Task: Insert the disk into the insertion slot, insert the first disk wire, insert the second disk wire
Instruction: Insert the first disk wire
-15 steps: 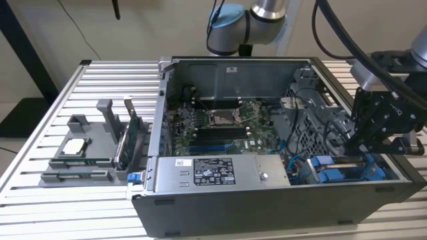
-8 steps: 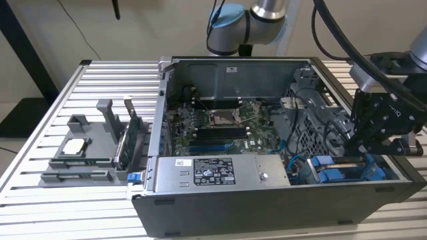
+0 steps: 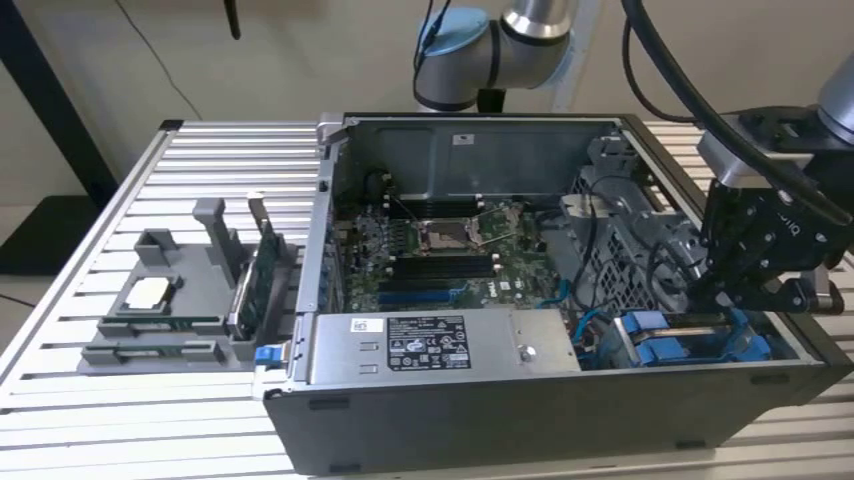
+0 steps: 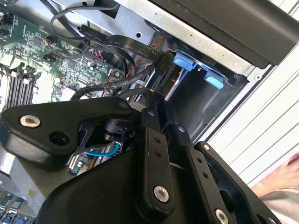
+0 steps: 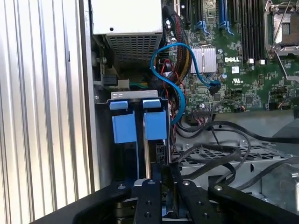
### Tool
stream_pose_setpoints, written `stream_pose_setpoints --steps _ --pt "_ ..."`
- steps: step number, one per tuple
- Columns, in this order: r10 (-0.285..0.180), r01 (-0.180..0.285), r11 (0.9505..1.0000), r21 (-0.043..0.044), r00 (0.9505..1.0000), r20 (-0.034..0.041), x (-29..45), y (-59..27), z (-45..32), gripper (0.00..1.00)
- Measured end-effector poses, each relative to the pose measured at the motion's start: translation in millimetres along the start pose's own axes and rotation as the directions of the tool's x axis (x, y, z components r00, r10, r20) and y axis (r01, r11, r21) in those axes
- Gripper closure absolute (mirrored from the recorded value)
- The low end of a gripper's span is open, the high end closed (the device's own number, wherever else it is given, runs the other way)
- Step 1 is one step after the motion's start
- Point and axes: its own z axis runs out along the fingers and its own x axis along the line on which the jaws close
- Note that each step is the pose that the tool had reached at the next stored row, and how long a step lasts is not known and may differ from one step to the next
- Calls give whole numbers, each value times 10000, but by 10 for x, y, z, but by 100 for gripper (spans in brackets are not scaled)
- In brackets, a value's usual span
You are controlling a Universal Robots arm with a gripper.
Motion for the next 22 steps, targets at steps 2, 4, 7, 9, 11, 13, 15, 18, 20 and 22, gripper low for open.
stream_pose_setpoints --steps 2,4,7,9,11,13,15,18,20,22 --pt "0 0 10000 0 10000 1 0 0 4 81" --pt "0 0 10000 0 10000 0 0 0 7 81" --pt "0 0 10000 0 10000 3 1 -1 16 81" --pt "0 0 10000 -1 10000 2 2 -4 25 81" --pt "-2 2 10000 -1 10000 2 2 -11 39 81" --pt "0 0 10000 0 10000 2 2 -27 48 81" --pt "0 0 10000 0 10000 2 0 -53 50 81" --pt "0 0 10000 -5 10000 2 -3 -92 49 81" --pt "0 0 10000 -6 10000 4 -4 -100 52 81" --pt "-30 30 10000 -6 10000 4 -3 -103 58 81"
